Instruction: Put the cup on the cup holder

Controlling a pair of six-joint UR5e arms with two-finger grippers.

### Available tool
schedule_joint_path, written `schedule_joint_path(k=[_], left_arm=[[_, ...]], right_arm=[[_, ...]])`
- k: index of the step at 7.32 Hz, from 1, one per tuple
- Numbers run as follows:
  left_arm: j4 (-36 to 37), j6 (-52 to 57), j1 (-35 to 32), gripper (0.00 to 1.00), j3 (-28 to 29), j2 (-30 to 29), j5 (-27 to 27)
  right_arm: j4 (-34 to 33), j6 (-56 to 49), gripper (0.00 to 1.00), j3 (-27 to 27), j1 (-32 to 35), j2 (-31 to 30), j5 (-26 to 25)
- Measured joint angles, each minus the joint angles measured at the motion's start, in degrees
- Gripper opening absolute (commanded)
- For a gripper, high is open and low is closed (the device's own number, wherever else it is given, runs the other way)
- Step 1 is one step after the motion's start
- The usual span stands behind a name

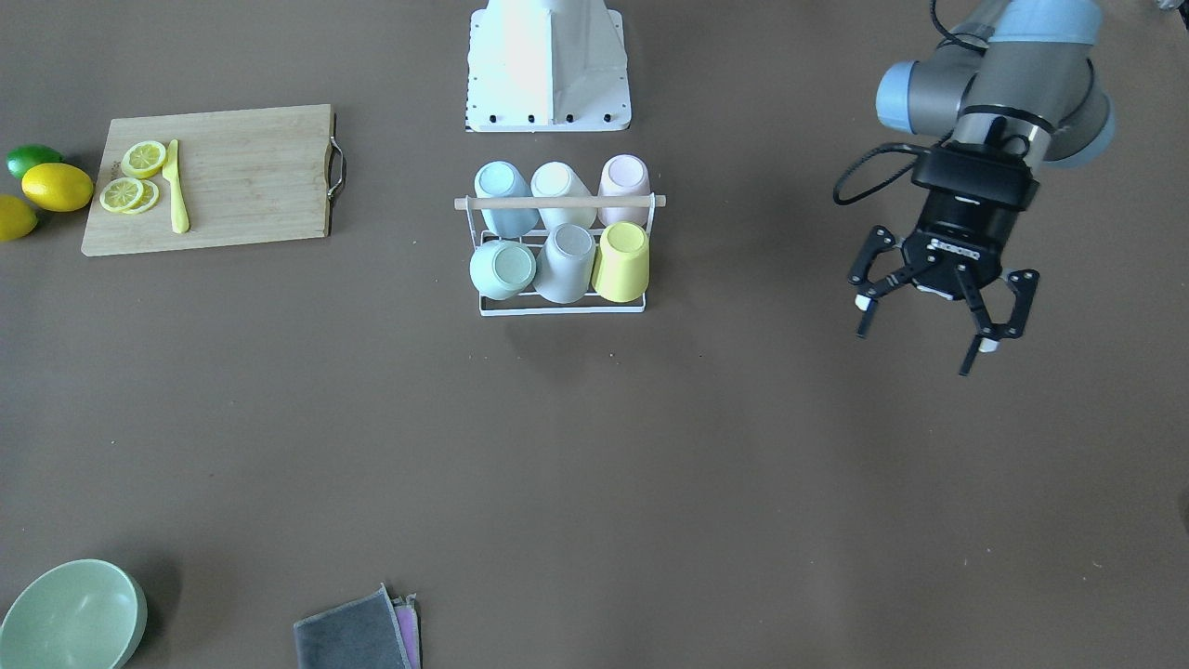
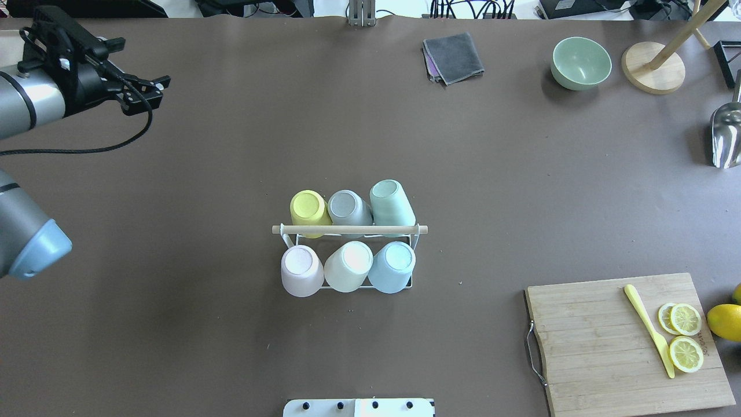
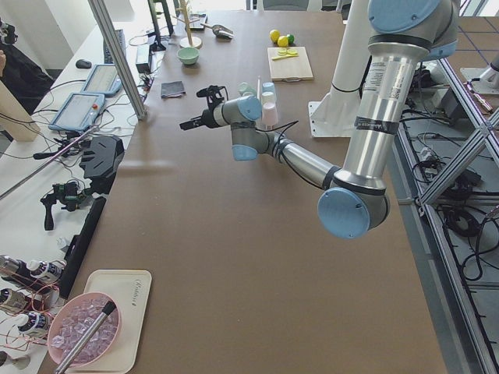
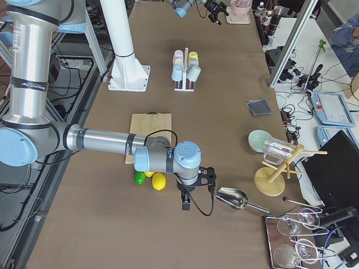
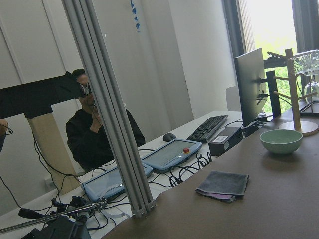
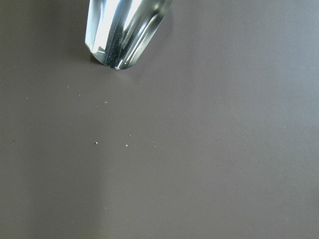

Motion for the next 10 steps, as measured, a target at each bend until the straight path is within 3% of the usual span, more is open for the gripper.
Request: schedule_joint_path(k=[3,5,10], left_arm=[[24.8,-0.3,-4.3,0.98,0.1,2.8,-10.3],[37.9,-0.3,-9.6,0.98,0.9,4.0,-22.9],[47.5,1.3,-20.8,0.98,9.7,8.8,-40.1]], right_arm=[[-2.9,-1.3,1.00,0.7,0.8,1.5,3.2],[-4.0,1.6,1.00,1.4,0.8,1.9,2.9],[-3.8,2.0,1.00,0.8,0.8,1.2,1.6]])
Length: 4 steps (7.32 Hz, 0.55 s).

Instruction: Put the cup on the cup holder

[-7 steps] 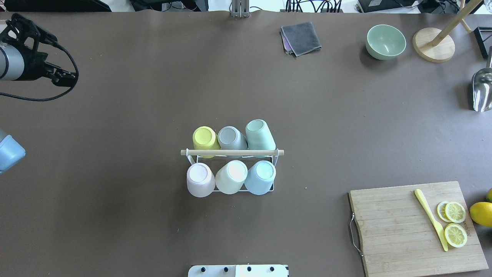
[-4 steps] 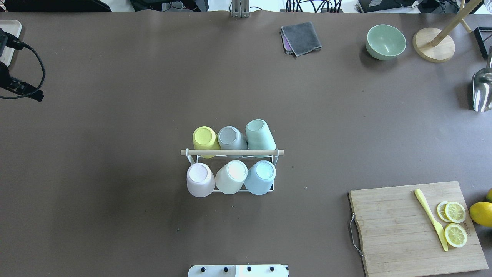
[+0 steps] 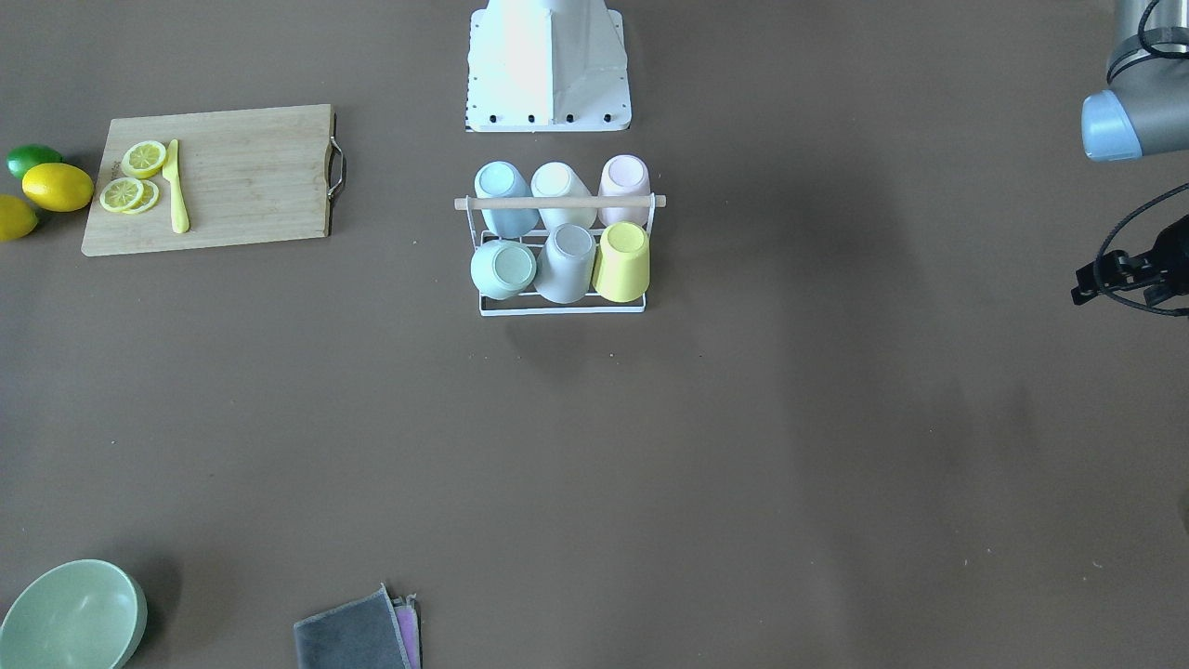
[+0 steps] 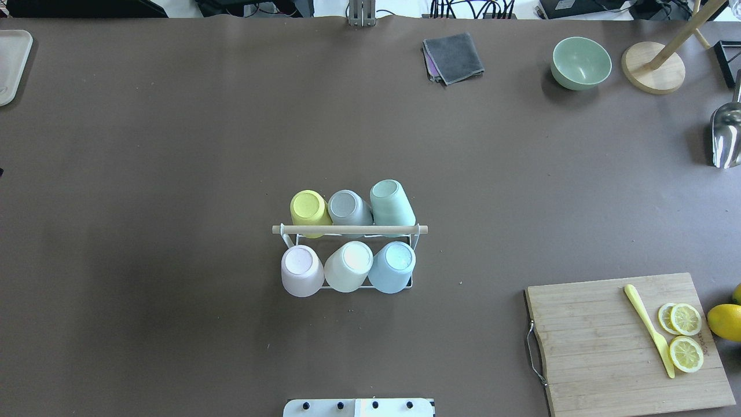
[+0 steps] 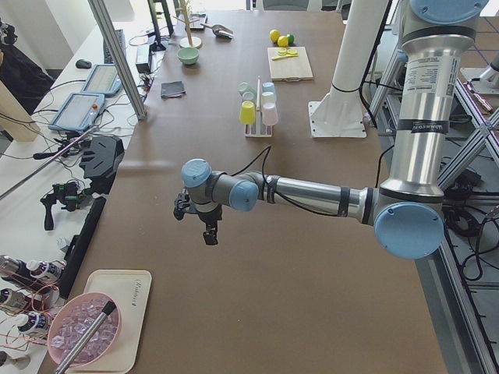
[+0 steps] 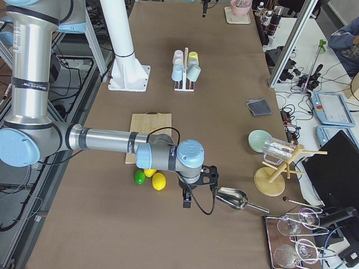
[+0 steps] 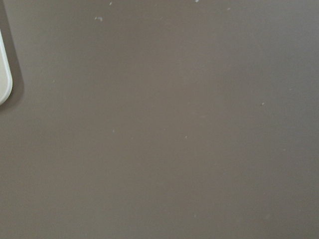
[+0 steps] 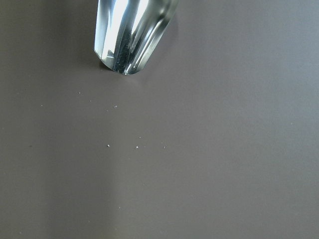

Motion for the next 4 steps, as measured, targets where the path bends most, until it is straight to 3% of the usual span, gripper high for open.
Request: schedule_joint_path(k=[4], left_arm=[[2.4,0.0,-10.7,0.98,-0.3,4.9,-6.0]], right_arm=[[0.0,0.2,1.00,0.1,0.1,-0.1,0.1]])
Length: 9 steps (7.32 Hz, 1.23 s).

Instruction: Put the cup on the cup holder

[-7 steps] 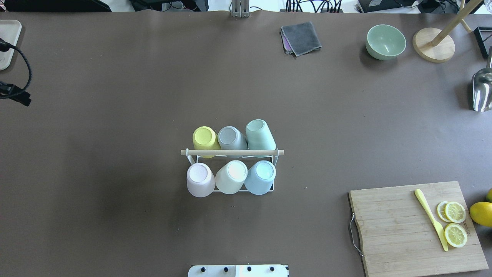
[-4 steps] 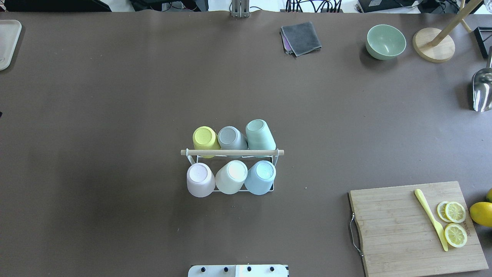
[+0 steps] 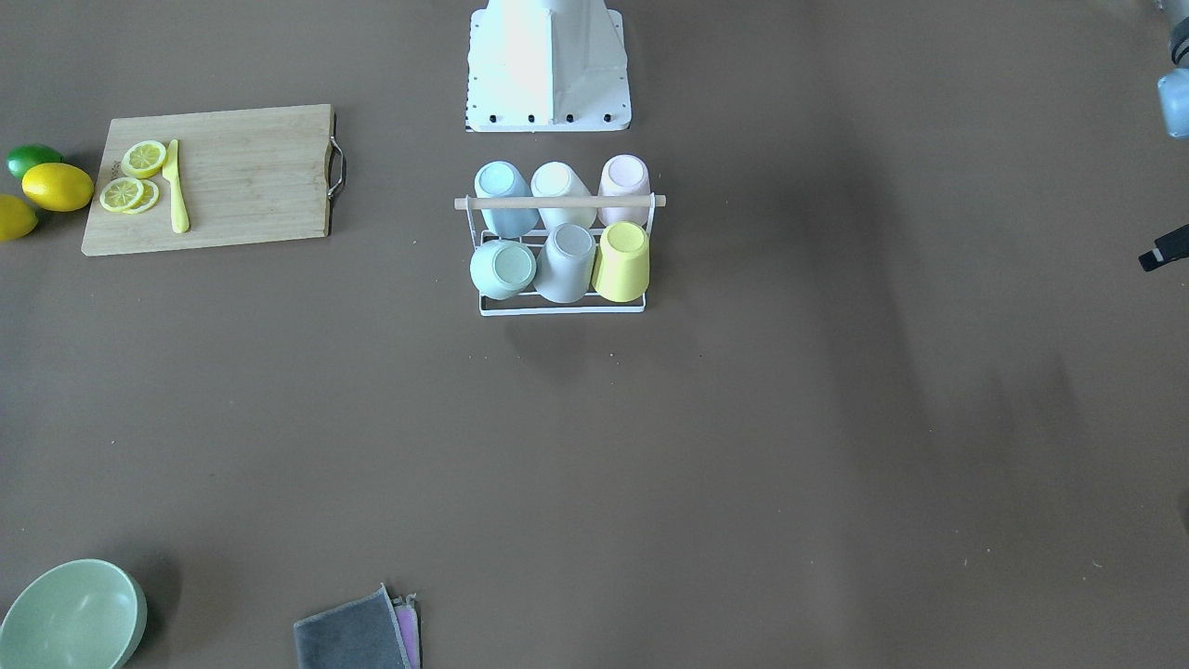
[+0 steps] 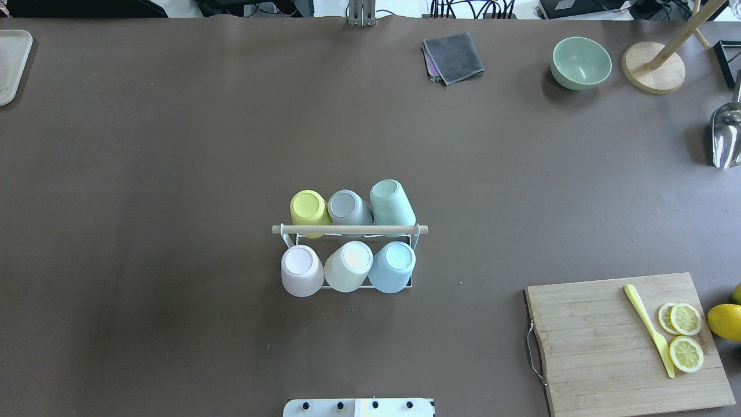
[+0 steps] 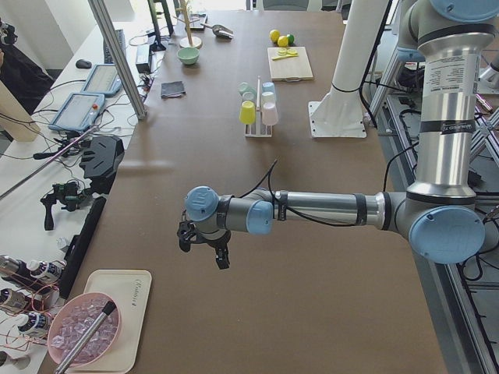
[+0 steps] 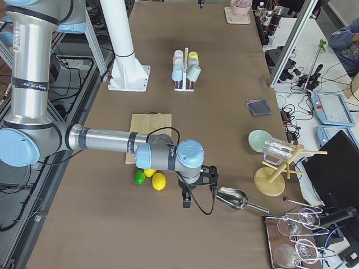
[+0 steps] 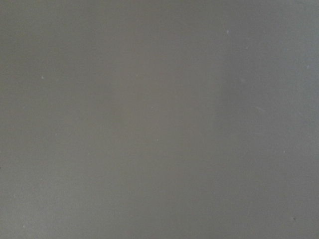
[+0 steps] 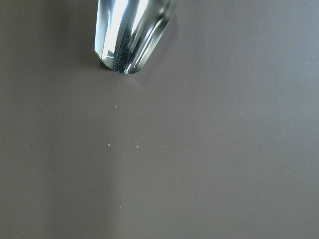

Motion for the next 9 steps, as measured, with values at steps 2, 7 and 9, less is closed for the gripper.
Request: schedule_joint_path(k=[2,7,9], left_arm=[[0.3,0.1,-5.5,0.98,-3.1,2.9,0.0],[0.3,0.3,-8.3,0.98,-7.4,5.0,8.8],[0.4,0.3,-8.2,0.98,-7.3,5.4,9.4]], right_arm=[[-0.1,0.1,1.00,0.1,0.0,0.0,-0.1],[-0.5,0.3,1.00,1.7,0.0,-0.1,-0.1],[-0.5,0.3,1.00,1.8,0.0,-0.1,0.0]])
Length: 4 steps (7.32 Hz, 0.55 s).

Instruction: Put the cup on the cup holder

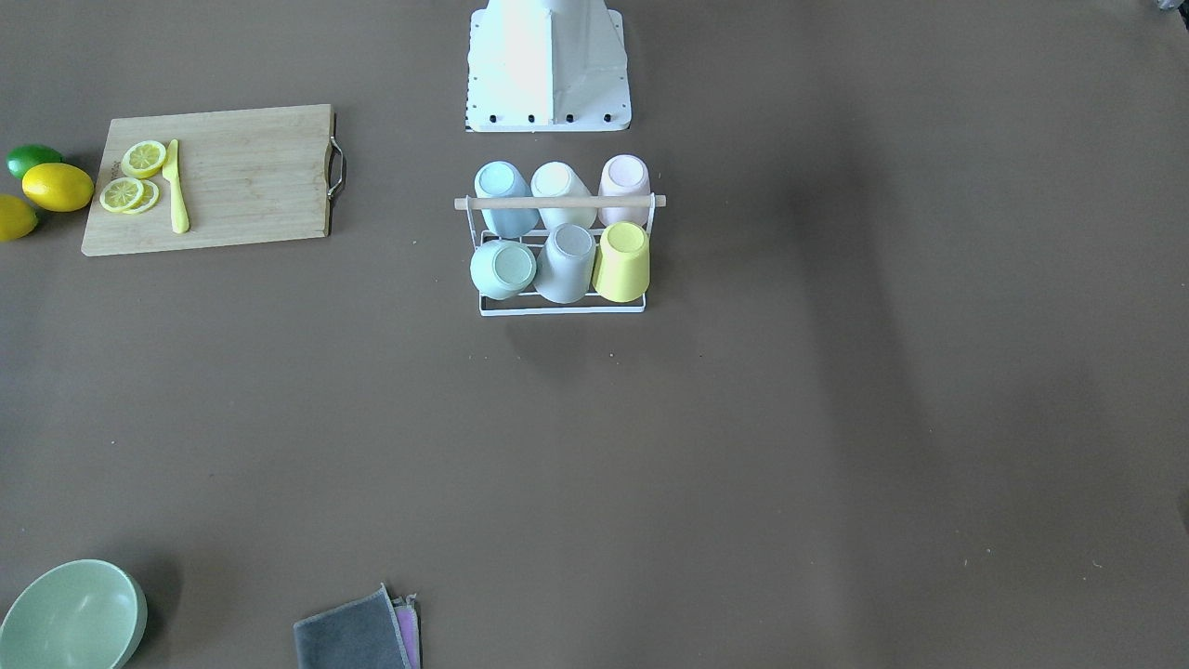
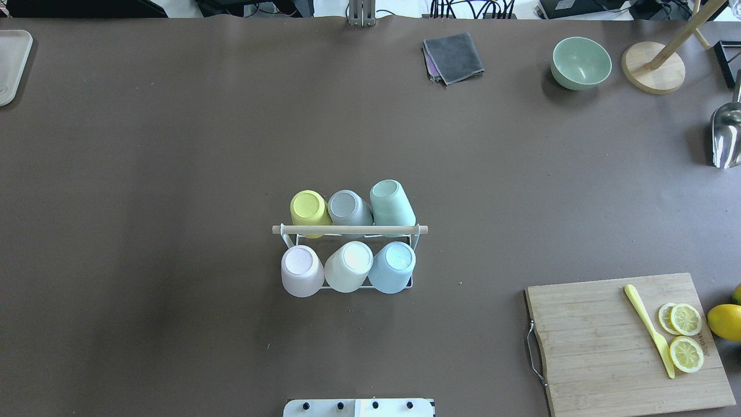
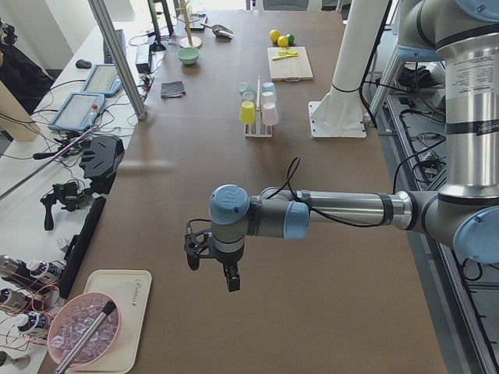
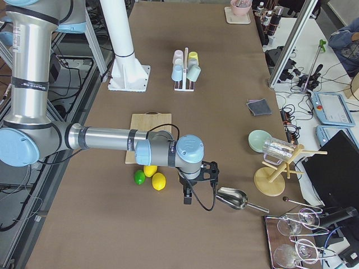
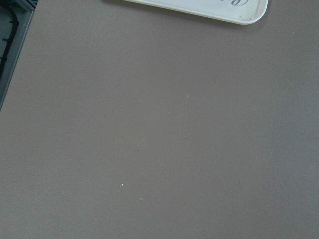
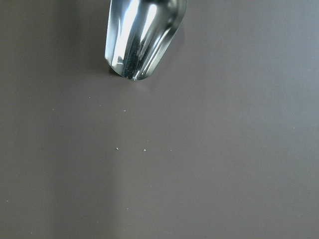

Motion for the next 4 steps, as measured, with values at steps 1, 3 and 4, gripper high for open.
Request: schedule_joint_path(k=[1,3,4], left_arm=[[0.0,0.0,0.0,0.98,0.1,0.1,0.0],[0.0,0.0,0.0,0.98,0.0,0.1,-0.4],[0.0,0.0,0.0,0.98,-0.1,0.1,-0.5]], right_arm=[[0.0,0.0,1.00,0.1,0.0,0.0,0.1],[0.0,0.0,1.00,0.3,0.0,0.0,0.1],[0.0,0.0,1.00,0.3,0.0,0.0,0.1]])
